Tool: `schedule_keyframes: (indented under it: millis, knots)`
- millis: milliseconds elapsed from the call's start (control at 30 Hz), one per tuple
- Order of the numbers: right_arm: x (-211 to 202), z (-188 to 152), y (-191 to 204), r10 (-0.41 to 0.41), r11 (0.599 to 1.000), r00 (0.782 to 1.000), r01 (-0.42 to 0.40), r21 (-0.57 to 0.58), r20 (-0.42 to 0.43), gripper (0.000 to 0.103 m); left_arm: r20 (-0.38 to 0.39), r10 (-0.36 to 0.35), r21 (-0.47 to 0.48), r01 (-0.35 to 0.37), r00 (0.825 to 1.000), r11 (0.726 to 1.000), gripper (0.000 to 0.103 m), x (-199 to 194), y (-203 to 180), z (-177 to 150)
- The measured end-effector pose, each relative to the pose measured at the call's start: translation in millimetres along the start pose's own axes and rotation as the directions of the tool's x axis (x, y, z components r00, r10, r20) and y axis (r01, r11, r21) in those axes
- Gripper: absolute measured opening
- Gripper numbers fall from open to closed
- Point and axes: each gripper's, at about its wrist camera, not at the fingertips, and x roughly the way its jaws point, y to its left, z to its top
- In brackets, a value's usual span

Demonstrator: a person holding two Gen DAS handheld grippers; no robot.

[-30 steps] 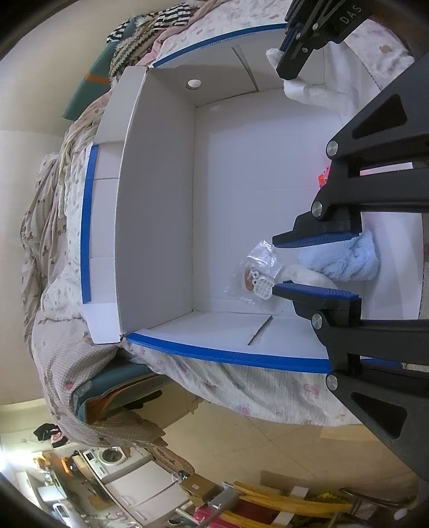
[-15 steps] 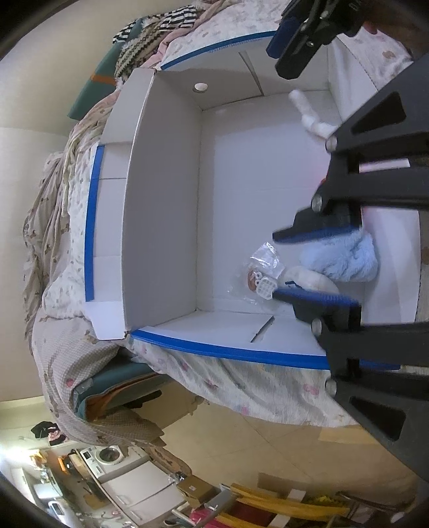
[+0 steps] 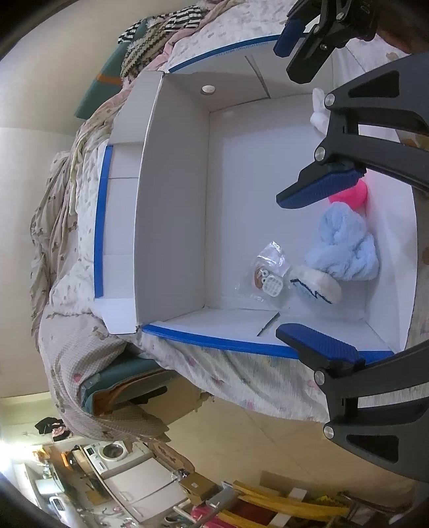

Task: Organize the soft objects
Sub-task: 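Open the right tool to drop the white sock into the box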

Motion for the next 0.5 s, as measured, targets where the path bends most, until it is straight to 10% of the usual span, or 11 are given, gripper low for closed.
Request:
schedule_keyframes:
  millis: [500]
  knots:
    - [-5,-6,1,-0.009,1.000,1.000,0.009,-0.004,-0.005,0.103,0.016,0.018,-0.008,-0.018,1.000,1.000,0.070,-12,6,-4]
